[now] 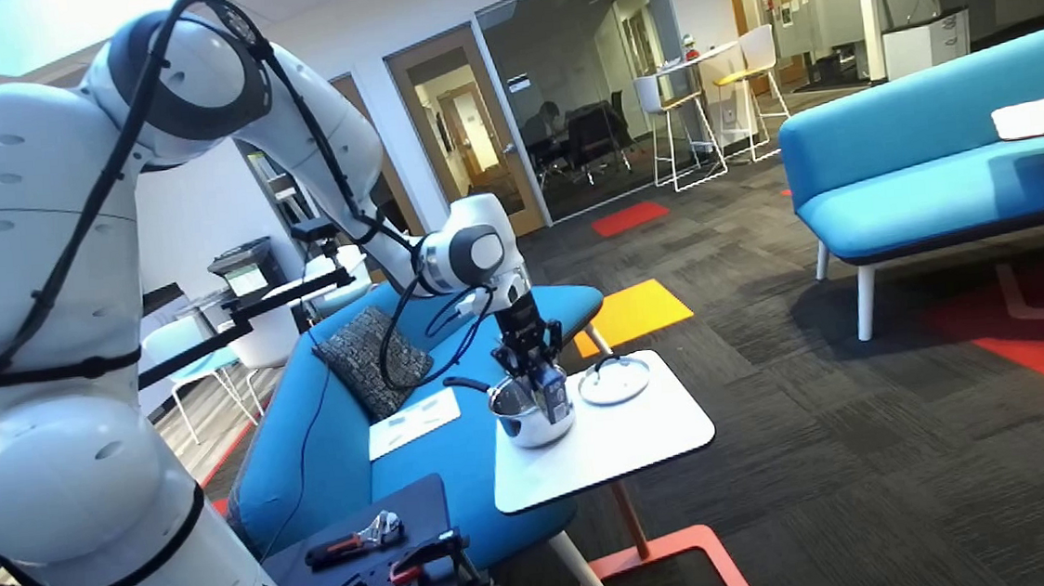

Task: Pour some of the contents of the blue box into the silver pot and close the pot with the glass lid

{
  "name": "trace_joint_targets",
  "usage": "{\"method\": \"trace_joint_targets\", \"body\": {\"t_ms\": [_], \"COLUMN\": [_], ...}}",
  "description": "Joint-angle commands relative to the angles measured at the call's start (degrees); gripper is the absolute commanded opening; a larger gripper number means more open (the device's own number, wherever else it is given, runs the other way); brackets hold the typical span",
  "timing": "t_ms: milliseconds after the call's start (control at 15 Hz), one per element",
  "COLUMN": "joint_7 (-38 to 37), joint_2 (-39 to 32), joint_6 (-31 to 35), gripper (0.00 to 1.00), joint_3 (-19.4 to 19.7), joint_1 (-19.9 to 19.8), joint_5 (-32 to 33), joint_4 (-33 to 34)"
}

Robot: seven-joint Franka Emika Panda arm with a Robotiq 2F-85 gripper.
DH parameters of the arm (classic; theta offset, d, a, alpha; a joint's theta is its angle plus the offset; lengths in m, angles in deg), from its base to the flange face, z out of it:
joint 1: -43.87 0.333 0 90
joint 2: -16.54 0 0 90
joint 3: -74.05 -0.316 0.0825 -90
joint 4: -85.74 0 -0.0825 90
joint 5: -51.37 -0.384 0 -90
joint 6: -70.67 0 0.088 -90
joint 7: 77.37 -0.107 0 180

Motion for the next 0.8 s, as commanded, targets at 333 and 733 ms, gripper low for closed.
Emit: {"method": "trace_joint_targets", "body": {"t_ms": [333,733], "joint_7": [-12.9,-17.4], "joint_2": [-1.6,-4.2], "joint_6": [-17.2,-26.0], "gripper": [0.17,0.17], "joint_3": [0.8,-0.3], "joint_1": [4.3,6.1], "joint_5": [8.4,11.2], "joint_4": [9.5,15.5]}}
